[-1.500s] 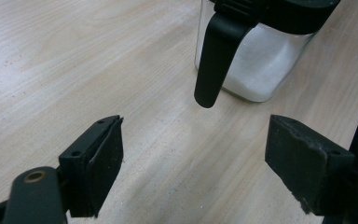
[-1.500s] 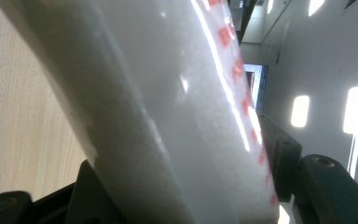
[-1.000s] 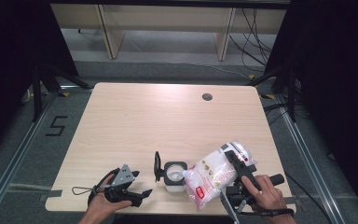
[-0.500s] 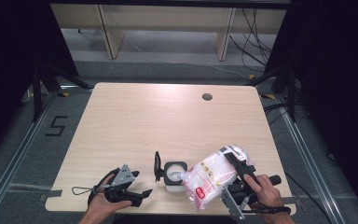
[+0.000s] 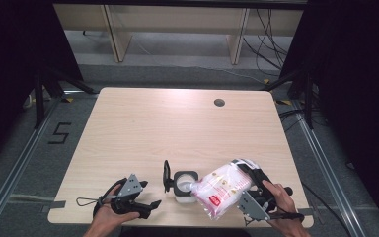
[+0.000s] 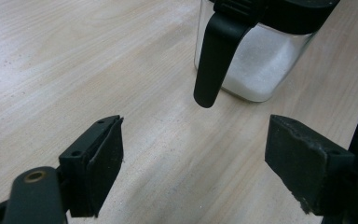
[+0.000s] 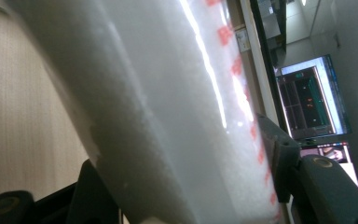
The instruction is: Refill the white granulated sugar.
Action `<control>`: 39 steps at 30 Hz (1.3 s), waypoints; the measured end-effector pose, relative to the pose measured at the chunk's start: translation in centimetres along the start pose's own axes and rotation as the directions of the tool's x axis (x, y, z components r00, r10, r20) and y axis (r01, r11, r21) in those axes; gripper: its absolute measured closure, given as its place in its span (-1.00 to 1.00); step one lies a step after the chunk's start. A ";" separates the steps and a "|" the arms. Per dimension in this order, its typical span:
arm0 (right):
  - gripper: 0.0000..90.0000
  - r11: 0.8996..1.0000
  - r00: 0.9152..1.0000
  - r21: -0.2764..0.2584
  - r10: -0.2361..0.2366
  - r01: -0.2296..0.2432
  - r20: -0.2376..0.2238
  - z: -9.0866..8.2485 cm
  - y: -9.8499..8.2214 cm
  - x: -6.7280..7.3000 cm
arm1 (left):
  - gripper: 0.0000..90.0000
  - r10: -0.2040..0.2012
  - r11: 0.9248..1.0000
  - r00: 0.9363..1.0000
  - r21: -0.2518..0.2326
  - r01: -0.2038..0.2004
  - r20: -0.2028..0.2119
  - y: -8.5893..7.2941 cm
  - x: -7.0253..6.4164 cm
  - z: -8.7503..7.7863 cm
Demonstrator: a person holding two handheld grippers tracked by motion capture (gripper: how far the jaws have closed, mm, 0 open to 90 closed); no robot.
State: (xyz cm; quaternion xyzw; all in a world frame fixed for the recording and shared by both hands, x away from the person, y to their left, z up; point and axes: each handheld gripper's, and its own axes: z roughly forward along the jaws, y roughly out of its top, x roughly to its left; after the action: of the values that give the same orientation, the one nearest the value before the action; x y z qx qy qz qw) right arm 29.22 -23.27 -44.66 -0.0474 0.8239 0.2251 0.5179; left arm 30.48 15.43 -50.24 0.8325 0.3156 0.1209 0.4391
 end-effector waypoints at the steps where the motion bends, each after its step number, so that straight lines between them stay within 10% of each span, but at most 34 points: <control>1: 0.04 0.999 0.999 -0.001 0.049 -0.049 -0.007 0.1 -0.2 0.3 | -0.58 0.000 1.000 1.000 0.000 0.000 0.000 0.0 0.0 0.0; 4: 0.05 0.998 0.999 -0.045 0.034 -0.035 -0.027 0.5 -0.5 0.1 | -0.58 0.006 1.000 1.000 -0.002 -0.006 -0.003 0.0 0.0 0.0; 7: 0.06 0.991 0.991 -0.047 0.119 -0.122 -0.064 0.5 -0.8 0.3 | -0.58 0.009 1.000 1.000 -0.002 -0.009 -0.002 0.0 0.0 0.0; 18: 0.08 0.913 0.914 -0.121 0.365 -0.389 -0.179 1.8 -2.7 0.3 | -0.58 -0.006 1.000 1.000 -0.003 0.006 -0.001 0.0 -0.1 0.1; 22: 0.10 0.862 0.862 -0.135 0.452 -0.488 -0.230 2.8 -3.5 0.4 | -0.58 0.019 1.000 1.000 -0.003 -0.019 0.000 0.0 0.1 0.1; 25: 0.11 0.805 0.802 -0.136 0.527 -0.577 -0.282 3.8 -4.6 0.5 | -0.58 0.021 1.000 1.000 -0.002 -0.021 0.002 0.0 0.0 0.1; 30: 0.13 0.732 0.728 -0.131 0.609 -0.669 -0.316 5.2 -6.1 0.3 | -0.58 0.022 1.000 1.000 -0.004 -0.022 -0.001 0.0 0.1 0.1; 33: 0.15 0.705 0.700 -0.122 0.639 -0.699 -0.317 5.8 -6.8 0.4 | -0.58 0.019 1.000 1.000 0.001 -0.019 -0.001 0.1 0.1 0.0; 35: 0.17 0.669 0.660 -0.105 0.675 -0.736 -0.329 6.0 -7.1 0.6 | -0.58 0.024 1.000 1.000 -0.003 -0.024 -0.001 0.0 0.1 0.0; 39: 0.18 0.626 0.625 -0.119 0.707 -0.771 -0.332 6.5 -7.8 0.5 | -0.58 -0.003 1.000 1.000 0.001 0.003 0.001 0.0 0.0 0.0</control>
State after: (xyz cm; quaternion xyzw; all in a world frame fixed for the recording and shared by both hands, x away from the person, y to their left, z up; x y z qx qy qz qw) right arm 36.82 -27.49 -49.91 0.2050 0.7927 0.5129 0.2581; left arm 30.47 15.43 -50.25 0.8323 0.3167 0.1198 0.4390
